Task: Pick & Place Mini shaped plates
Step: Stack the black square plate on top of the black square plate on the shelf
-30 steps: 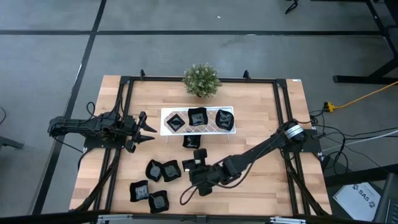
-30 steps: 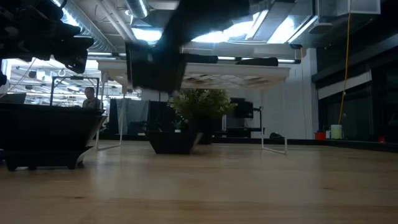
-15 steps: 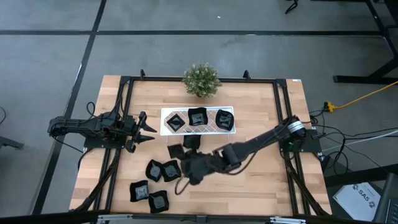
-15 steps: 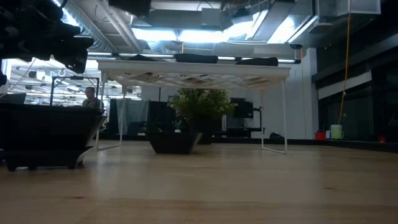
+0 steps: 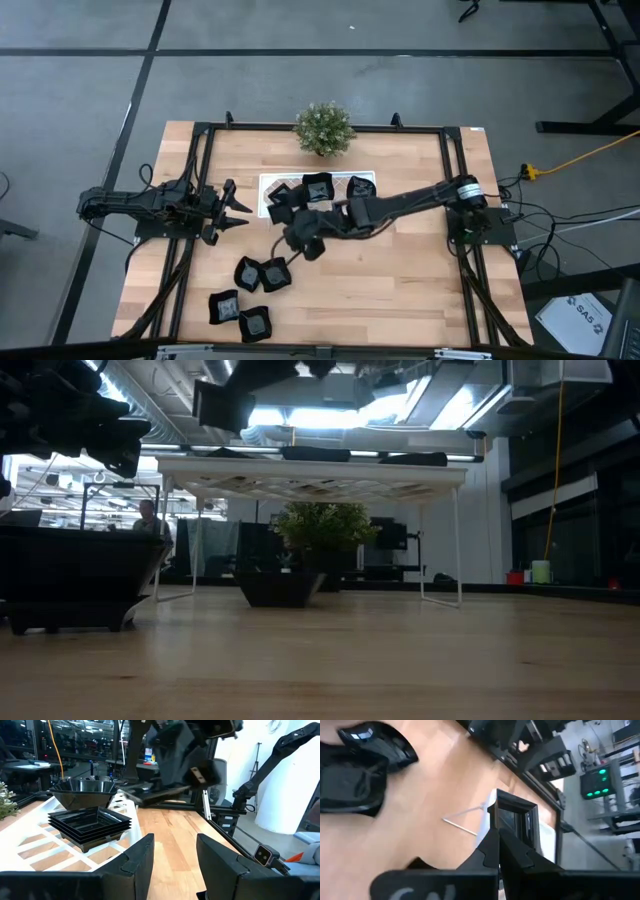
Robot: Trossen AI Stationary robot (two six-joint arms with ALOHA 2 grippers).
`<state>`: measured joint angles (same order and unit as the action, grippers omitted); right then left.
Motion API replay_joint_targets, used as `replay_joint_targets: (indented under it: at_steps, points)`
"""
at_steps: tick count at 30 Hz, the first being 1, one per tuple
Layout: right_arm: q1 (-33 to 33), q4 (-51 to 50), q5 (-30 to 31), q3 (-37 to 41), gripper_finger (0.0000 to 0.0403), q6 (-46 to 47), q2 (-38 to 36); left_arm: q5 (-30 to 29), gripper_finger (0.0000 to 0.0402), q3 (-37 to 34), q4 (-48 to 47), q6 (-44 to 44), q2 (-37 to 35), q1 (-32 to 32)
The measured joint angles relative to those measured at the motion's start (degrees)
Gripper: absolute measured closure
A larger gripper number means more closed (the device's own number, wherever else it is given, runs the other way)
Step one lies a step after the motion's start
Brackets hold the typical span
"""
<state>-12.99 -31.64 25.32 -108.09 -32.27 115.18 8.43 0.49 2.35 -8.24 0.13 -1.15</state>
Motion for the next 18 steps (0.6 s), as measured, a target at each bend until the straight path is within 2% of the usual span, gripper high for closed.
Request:
replay_joint_targets:
  at_steps: [11, 18]
  points:
    - [3.5, -4.7, -3.0, 0.0, 0.0403, -13.2, 0.0, 0.0, 0.0258, 0.0, 0.0, 0.0, 0.0, 0.0]
    - [5.2, -4.9, -3.0, 0.0, 0.0403, -17.2, 0.0, 0.0, 0.0258, 0.0, 0.0, 0.0, 0.0, 0.0]
